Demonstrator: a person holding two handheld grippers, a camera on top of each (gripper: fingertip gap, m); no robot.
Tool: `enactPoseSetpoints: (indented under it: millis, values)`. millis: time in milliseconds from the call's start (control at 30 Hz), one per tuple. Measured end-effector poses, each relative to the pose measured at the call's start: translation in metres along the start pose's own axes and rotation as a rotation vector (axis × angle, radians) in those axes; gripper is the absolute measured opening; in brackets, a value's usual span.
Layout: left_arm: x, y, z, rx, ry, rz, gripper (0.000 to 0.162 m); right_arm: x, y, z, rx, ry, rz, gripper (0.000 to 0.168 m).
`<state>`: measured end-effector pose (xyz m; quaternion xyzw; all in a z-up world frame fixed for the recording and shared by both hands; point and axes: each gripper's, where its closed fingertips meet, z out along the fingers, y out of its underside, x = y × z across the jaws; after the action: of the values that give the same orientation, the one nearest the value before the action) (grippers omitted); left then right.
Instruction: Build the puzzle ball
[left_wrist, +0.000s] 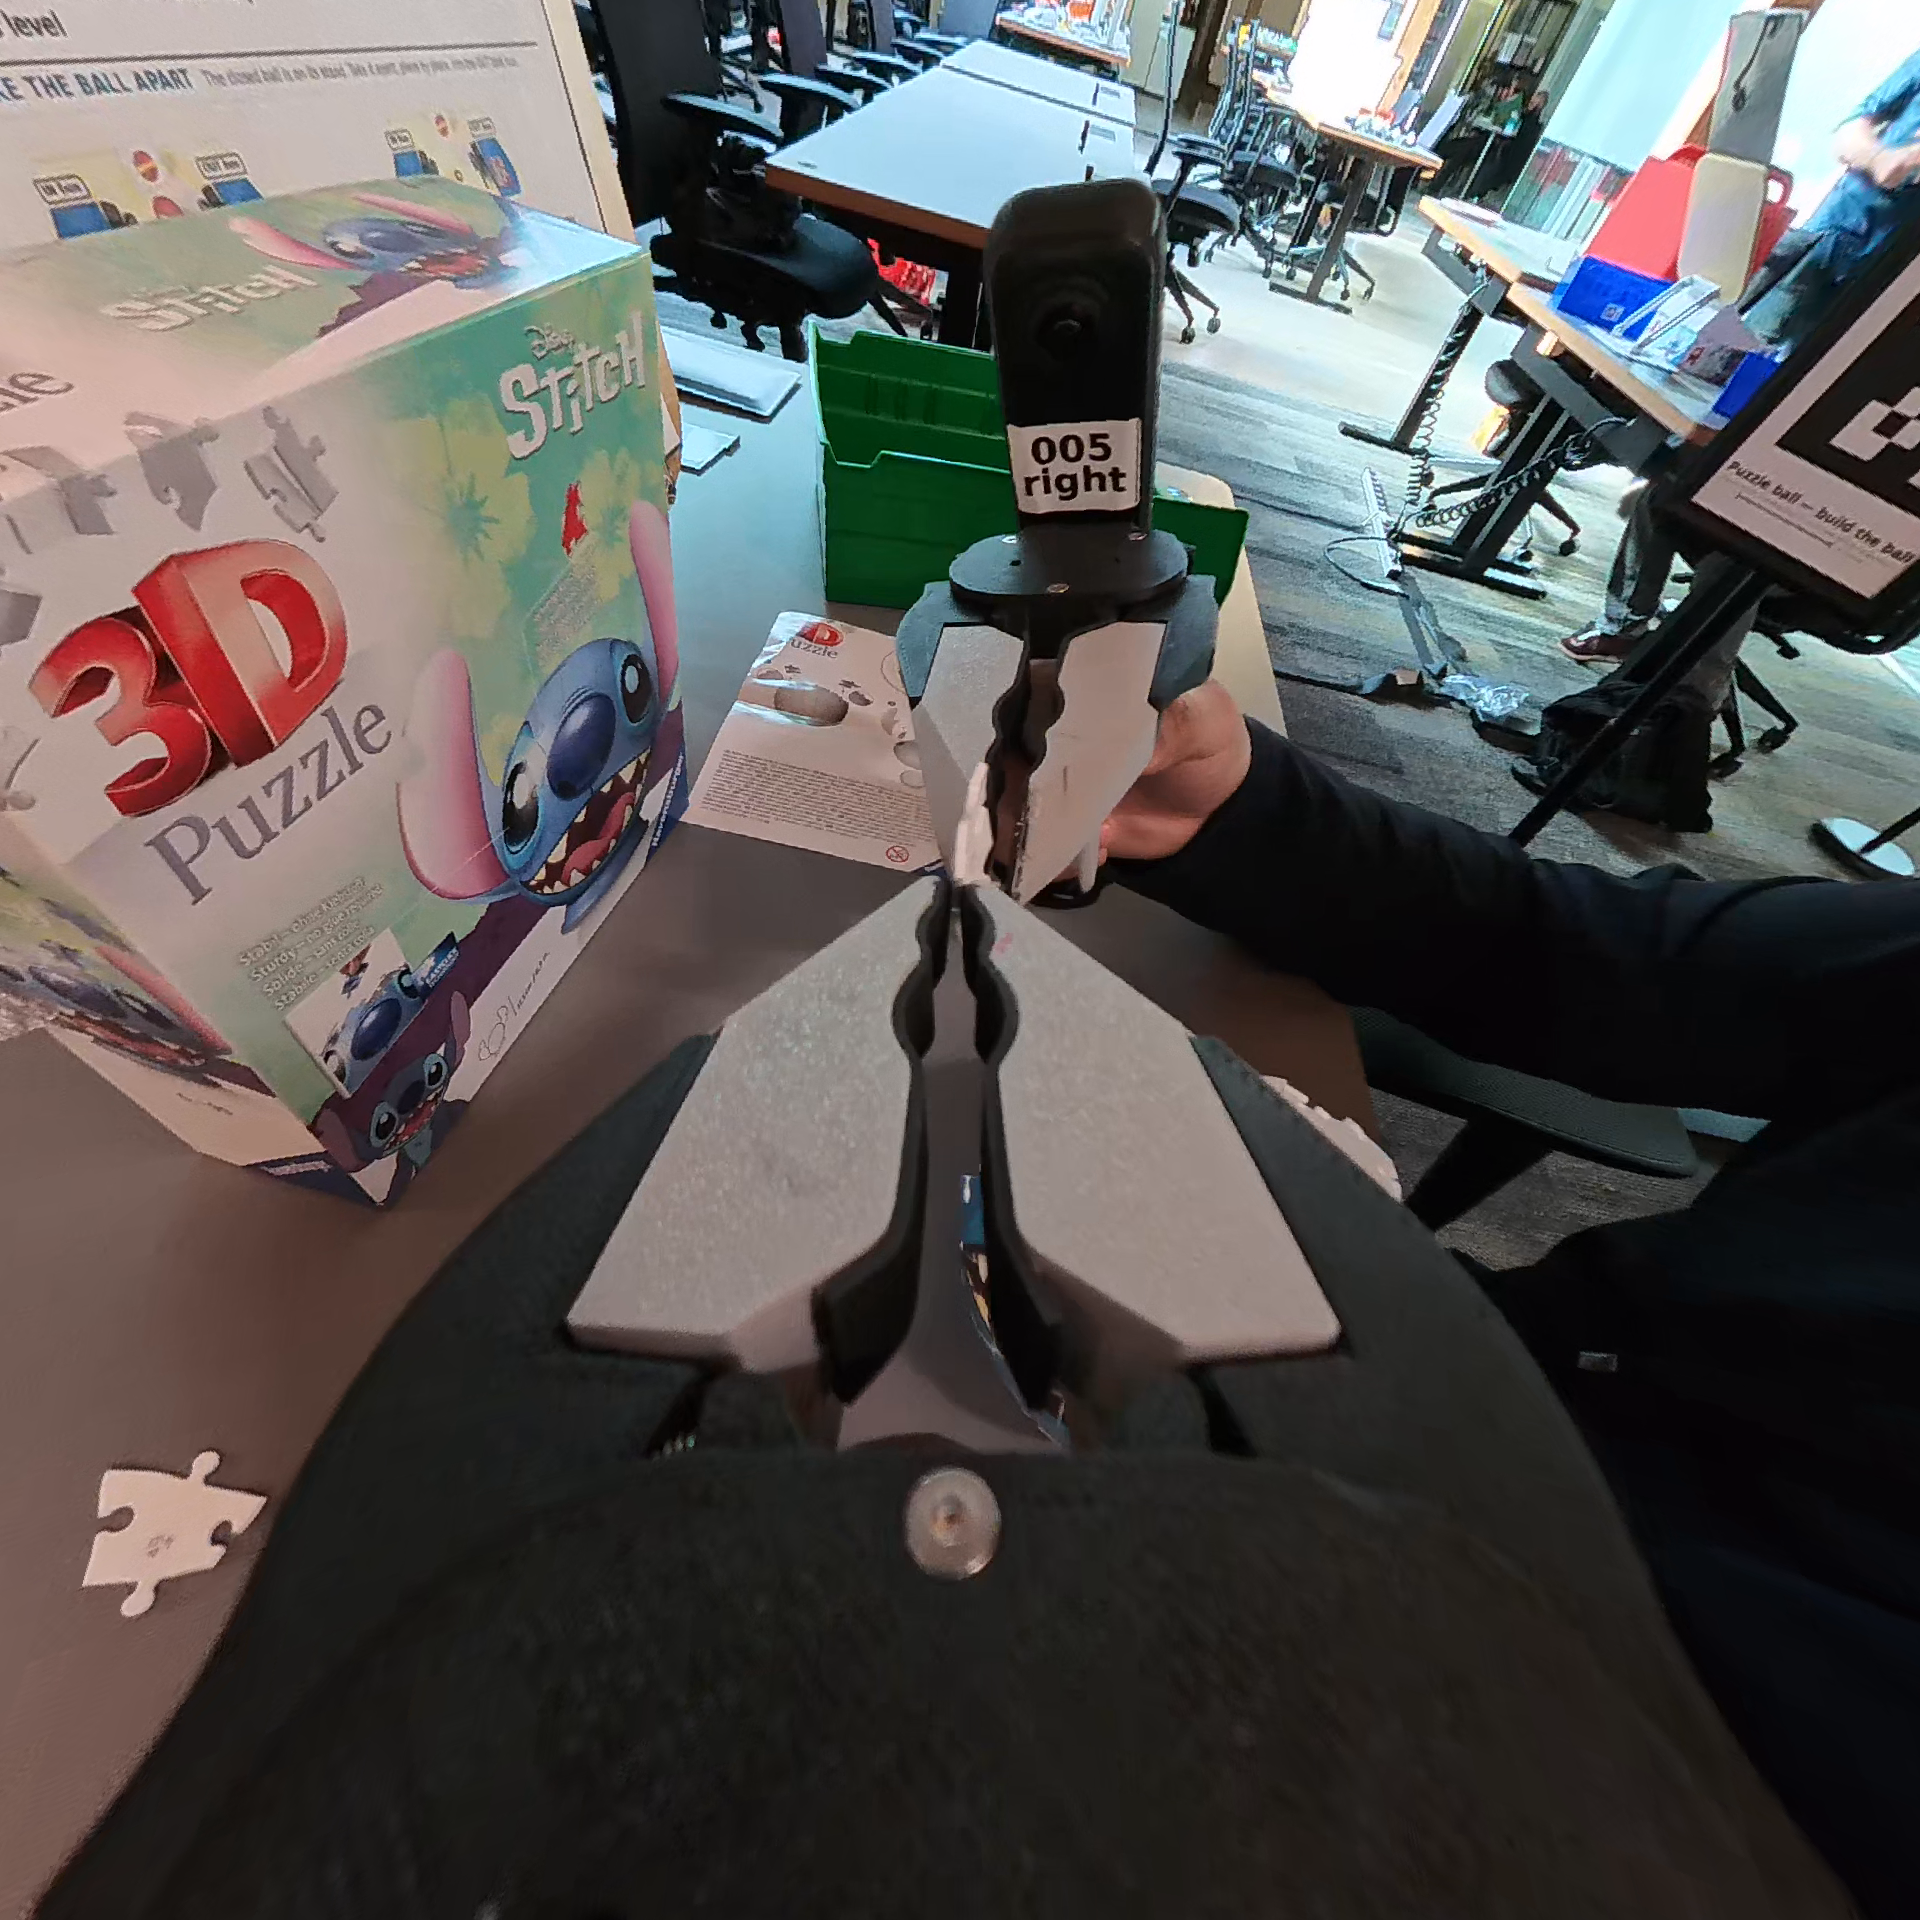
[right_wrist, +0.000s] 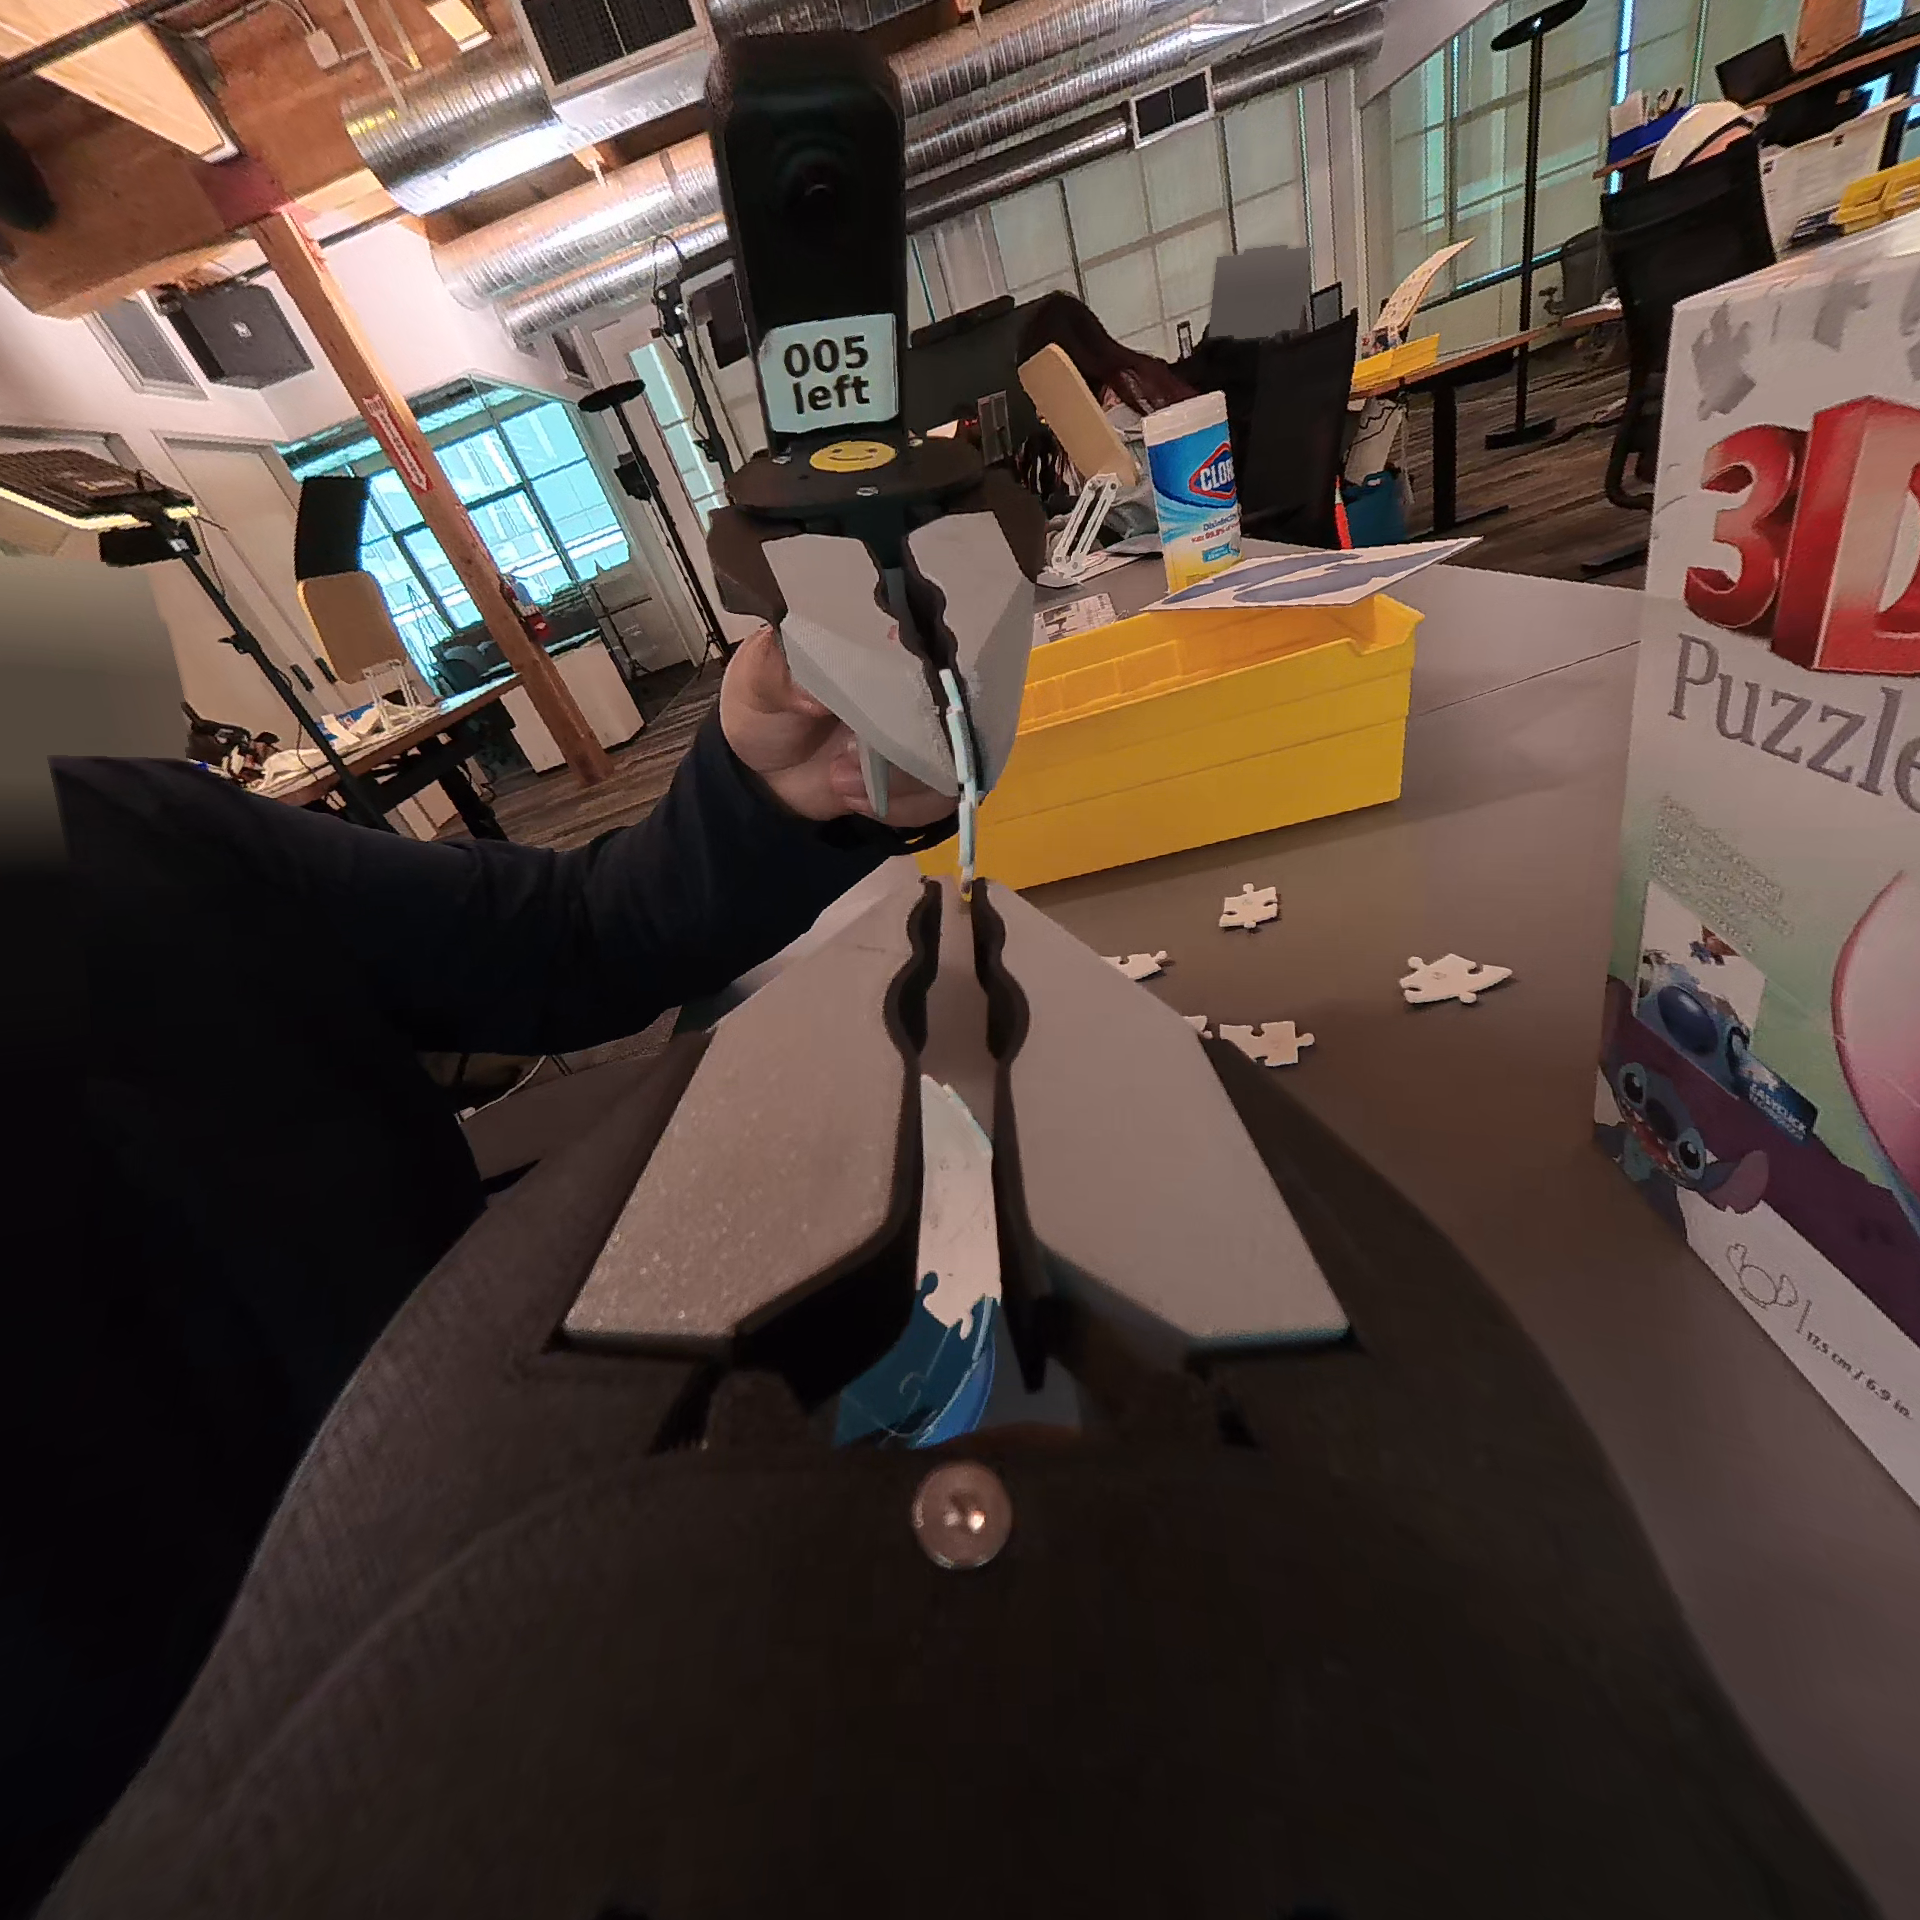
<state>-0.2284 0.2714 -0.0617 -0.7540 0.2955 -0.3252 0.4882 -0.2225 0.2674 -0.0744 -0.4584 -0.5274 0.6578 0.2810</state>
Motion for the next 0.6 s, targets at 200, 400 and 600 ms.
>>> enactPoseSetpoints:
  millis: [200, 400, 600]
  values:
    - [0.0009, 0.0009, 0.0041, 0.006, 0.001, 0.002, 0.000, 0.0002, 0.0042, 0.0037, -0.017, 0.001, -0.001, 0.003]
    - [0.0019, 0.0045, 0.0074, -0.004, 0.010, 0.003, 0.000, 0.0028, 0.0054, 0.0026, -0.036, 0.039, -0.045, 0.000]
    - [0.0009, 0.0062, 0.0073, -0.012, 0.014, -0.004, 0.000, 0.0037, 0.0062, 0.0028, -0.040, 0.045, -0.046, 0.000]
